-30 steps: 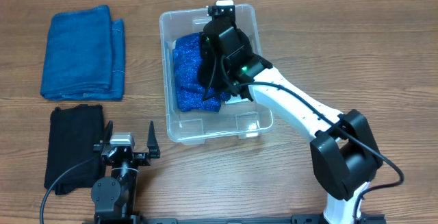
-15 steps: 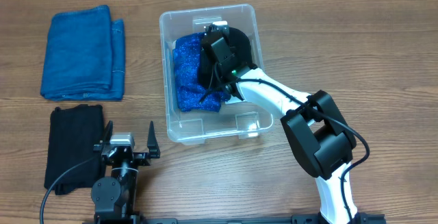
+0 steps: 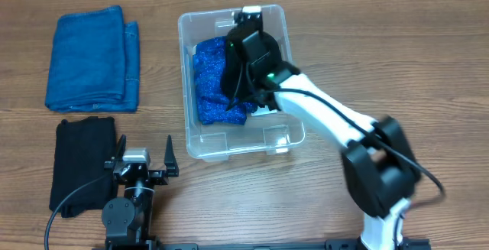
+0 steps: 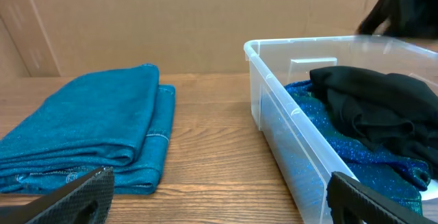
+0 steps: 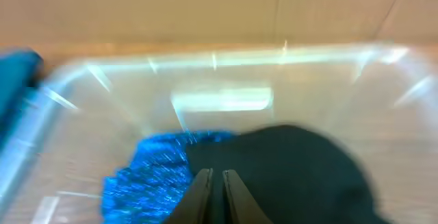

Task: Pack container
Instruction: 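Push the black cloth further into the bin's back corner, then press the black cloth flat inside the bin with the right gripper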

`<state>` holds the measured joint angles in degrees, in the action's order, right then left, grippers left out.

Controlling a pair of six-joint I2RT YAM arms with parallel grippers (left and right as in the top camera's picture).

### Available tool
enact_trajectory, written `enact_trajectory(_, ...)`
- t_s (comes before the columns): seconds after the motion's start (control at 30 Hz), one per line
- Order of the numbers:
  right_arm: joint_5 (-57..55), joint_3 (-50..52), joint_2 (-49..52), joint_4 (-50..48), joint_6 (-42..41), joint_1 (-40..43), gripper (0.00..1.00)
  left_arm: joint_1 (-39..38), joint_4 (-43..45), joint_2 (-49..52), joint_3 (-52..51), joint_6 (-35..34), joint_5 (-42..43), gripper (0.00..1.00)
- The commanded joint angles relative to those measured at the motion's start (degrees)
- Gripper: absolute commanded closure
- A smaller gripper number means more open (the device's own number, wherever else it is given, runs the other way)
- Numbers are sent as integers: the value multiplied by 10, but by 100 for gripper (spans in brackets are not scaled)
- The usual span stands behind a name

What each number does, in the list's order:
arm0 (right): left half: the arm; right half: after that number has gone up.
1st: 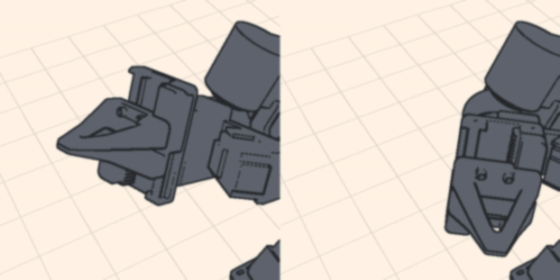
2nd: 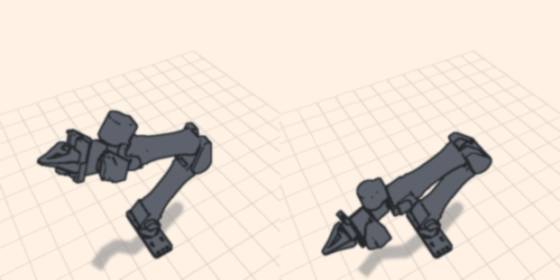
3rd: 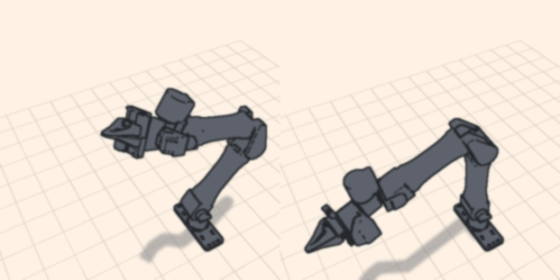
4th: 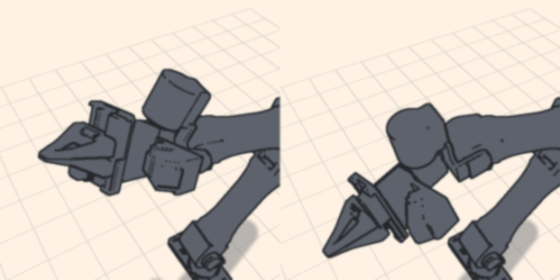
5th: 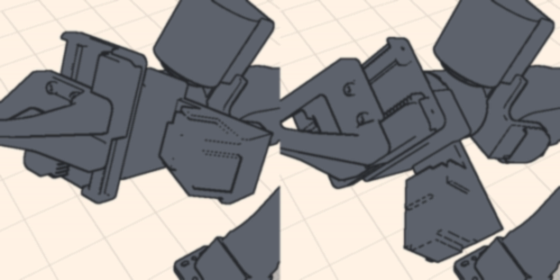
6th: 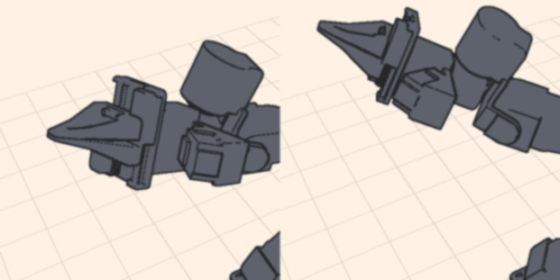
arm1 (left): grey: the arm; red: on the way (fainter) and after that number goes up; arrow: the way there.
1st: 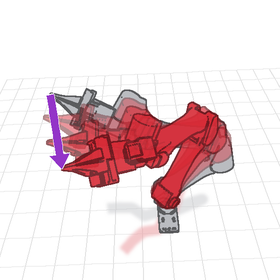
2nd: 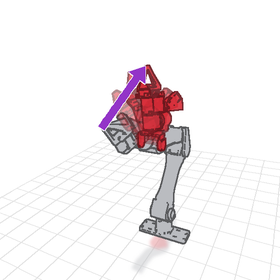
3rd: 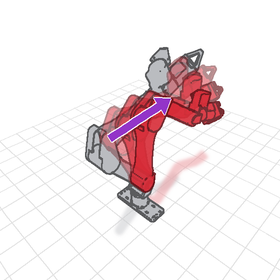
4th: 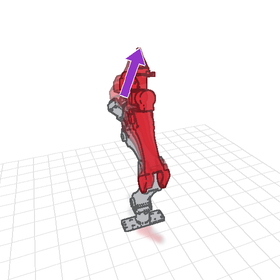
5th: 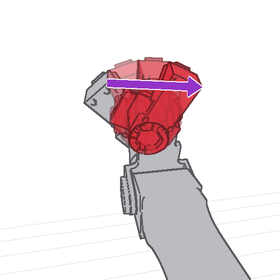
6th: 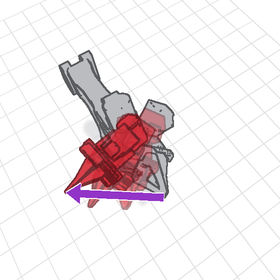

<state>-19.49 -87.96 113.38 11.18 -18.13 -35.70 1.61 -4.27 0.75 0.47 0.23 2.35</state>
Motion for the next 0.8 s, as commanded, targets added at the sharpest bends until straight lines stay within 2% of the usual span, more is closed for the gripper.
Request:
enact_trajectory(0.0,-15,-3,-76,49,-4,1,91,3,0,-4,-2,11,0,0)
enact_trajectory(0.2,-14,13,-68,181,-91,1,94,3,0,-4,-2,11,0,0)
enact_trajectory(0.43,42,87,-56,134,-109,1,94,3,0,-4,-2,11,0,0)
enact_trajectory(0.77,59,110,-32,128,-122,1,94,3,0,-4,-2,11,0,0)
